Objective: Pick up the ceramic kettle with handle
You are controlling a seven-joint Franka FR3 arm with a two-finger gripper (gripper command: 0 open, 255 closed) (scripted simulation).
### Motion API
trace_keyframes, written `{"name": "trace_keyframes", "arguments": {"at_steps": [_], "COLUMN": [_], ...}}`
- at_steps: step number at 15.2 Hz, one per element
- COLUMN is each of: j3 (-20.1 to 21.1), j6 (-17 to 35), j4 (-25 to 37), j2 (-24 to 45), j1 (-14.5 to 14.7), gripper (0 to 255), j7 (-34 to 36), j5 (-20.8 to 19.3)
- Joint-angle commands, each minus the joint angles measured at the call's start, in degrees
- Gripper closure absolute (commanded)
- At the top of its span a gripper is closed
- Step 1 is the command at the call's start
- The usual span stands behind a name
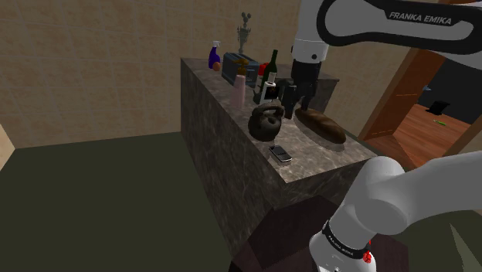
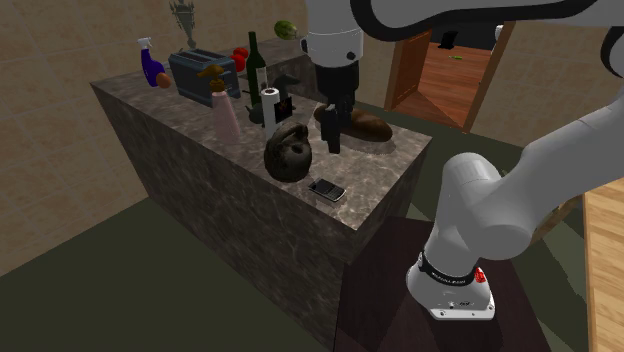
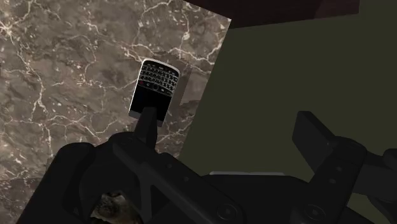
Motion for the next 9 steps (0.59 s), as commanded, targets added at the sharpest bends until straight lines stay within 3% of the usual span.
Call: {"name": "trace_keyframes", "arguments": {"at_steps": [1,9], "j3": [0.0,-13.83], "j6": [0.0,13.26], "j4": [0.0,-2.13], "j2": [0.0,3.21], "j1": [0.0,-0.18], "gripper": [0,0], "j7": [0.0,-17.93], "j5": [0.0,-4.46]}}
